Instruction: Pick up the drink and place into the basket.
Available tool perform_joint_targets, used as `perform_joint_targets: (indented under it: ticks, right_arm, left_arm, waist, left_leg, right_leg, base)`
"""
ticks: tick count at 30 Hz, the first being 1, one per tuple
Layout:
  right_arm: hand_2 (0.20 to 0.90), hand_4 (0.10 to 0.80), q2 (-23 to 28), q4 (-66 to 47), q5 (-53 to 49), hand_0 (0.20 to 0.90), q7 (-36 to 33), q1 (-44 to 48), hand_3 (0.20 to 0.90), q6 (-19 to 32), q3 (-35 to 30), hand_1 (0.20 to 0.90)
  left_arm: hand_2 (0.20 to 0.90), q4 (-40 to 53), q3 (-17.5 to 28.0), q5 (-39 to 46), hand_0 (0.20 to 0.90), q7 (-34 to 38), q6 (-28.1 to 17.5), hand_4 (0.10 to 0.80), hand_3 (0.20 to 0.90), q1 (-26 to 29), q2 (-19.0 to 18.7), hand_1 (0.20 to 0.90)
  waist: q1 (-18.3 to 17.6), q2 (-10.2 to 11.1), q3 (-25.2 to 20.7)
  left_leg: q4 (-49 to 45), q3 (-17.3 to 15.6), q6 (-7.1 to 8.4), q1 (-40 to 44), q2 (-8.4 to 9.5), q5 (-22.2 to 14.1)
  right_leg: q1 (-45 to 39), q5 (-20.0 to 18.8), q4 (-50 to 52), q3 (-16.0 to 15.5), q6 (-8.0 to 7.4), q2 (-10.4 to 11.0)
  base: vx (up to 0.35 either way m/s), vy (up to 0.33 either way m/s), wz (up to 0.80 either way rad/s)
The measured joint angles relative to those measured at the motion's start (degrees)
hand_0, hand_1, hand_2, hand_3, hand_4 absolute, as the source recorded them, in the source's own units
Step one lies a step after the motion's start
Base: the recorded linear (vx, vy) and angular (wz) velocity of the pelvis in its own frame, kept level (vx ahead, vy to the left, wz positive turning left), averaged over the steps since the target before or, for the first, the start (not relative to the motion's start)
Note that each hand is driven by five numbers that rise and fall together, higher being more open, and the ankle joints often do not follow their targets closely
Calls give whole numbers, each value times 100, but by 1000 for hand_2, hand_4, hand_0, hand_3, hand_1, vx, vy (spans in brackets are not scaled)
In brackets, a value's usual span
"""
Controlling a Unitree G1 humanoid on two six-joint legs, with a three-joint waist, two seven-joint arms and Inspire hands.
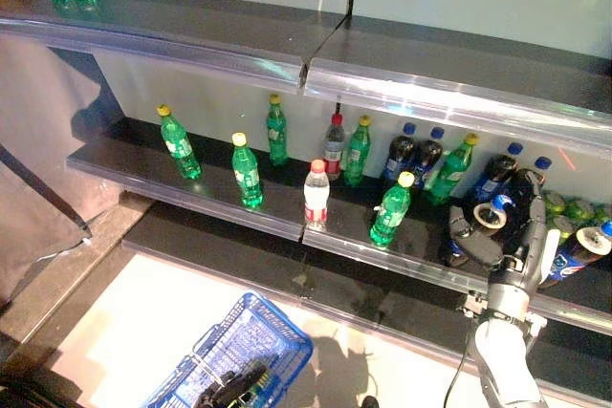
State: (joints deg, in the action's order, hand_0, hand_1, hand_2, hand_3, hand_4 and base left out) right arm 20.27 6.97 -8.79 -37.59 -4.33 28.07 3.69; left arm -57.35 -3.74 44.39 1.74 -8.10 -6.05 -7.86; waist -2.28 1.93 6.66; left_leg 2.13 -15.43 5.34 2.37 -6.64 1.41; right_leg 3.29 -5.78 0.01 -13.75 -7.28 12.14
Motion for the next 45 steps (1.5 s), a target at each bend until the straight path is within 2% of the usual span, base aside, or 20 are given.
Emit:
perform_joint_targets:
  ticks: [2, 7, 11, 15, 19, 25, 31, 38, 45]
  right_arm:
    - [900, 800, -3, 163, 66, 900, -284, 371, 900, 29, 9, 900]
    - [900, 800, 2, 293, 499, 900, -1494, 1129, 900, 163, -22, 900]
    - [900, 800, 3, 292, 499, 900, -1796, 1282, 900, 177, -142, 900]
    - [900, 800, 18, 292, 645, 900, -2200, 1402, 900, 106, -222, 900]
    - [900, 800, 25, 289, 919, 900, -2547, 1519, 900, -17, -350, 900]
    - [900, 800, 30, 116, 1129, 900, -2573, 1547, 900, -81, -353, 900]
    - [900, 800, 40, 96, 1106, 900, -2312, 1550, 900, -80, -352, 900]
    - [900, 800, 522, 192, 1055, 900, -2210, 1860, 900, -250, -353, 900]
    - [900, 800, 720, 846, 157, 900, -2110, 2452, 900, -250, -633, 900]
  left_arm:
    - [300, 20, -127, 5, 300, 12, -40, 100, 200, 298, 4, 300]
    - [300, 215, -563, 123, 300, 22, -263, 100, 200, 774, 70, 300]
    - [300, 267, -692, 229, 300, -7, -442, 100, 200, 893, 78, 300]
    - [300, 311, -749, 411, 300, -12, -484, 100, 200, 1024, 95, 300]
    - [300, 383, -877, 428, 300, -13, -487, 100, 200, 1076, 181, 300]
    - [300, 389, -912, 428, 300, -20, -486, 100, 200, 1087, 251, 300]
    - [300, 390, -918, 432, 300, -31, -486, 100, 200, 1087, 252, 300]
    - [300, 391, -926, 549, 300, -106, -485, 100, 200, 1089, 254, 300]
    - [300, 436, -993, 662, 300, -157, -477, 100, 200, 1105, 251, 300]
  waist:
    - [-37, -65, 335]
    - [-115, -285, 1131]
    - [-140, -353, 1395]
    - [-258, -463, 1698]
    - [-275, -643, 1848]
    - [-280, -683, 1868]
    - [-269, -719, 1886]
    - [-268, -789, 1922]
    - [-237, -891, 1982]
  left_leg:
    - [-232, 29, -46, -305, 45, -27]
    - [-807, 22, -136, -906, 68, -136]
    - [-990, -86, -156, -1107, 56, -205]
    - [-1024, -106, -166, -1167, 71, -215]
    - [-982, -116, -166, -1164, 78, -216]
    - [-913, -149, -166, -1135, 104, -214]
    - [-911, -146, -173, -1134, 120, -209]
    - [-913, -133, -181, -1141, 126, -203]
    - [-914, -117, -187, -1162, 154, -202]
  right_leg:
    - [241, -25, 129, 1, -3, 90]
    - [677, -73, 354, 36, 27, 181]
    - [928, -77, 453, 184, 64, 199]
    - [1001, -102, 478, 212, 33, 211]
    - [1026, -105, 477, 218, 27, 207]
    - [1054, -109, 477, 224, 20, 219]
    - [1054, -111, 490, 213, 16, 270]
    - [1055, -113, 495, 200, 9, 287]
    - [1070, -106, 511, 180, -1, 322]
  base:
    - [-233, 13, 11]
    - [-65, 15, 4]
    - [-37, 43, -14]
    - [-13, 18, -3]
    - [0, 0, 0]
    - [49, 26, -2]
    - [0, 0, 0]
    - [23, -28, 1]
    - [0, 0, 0]
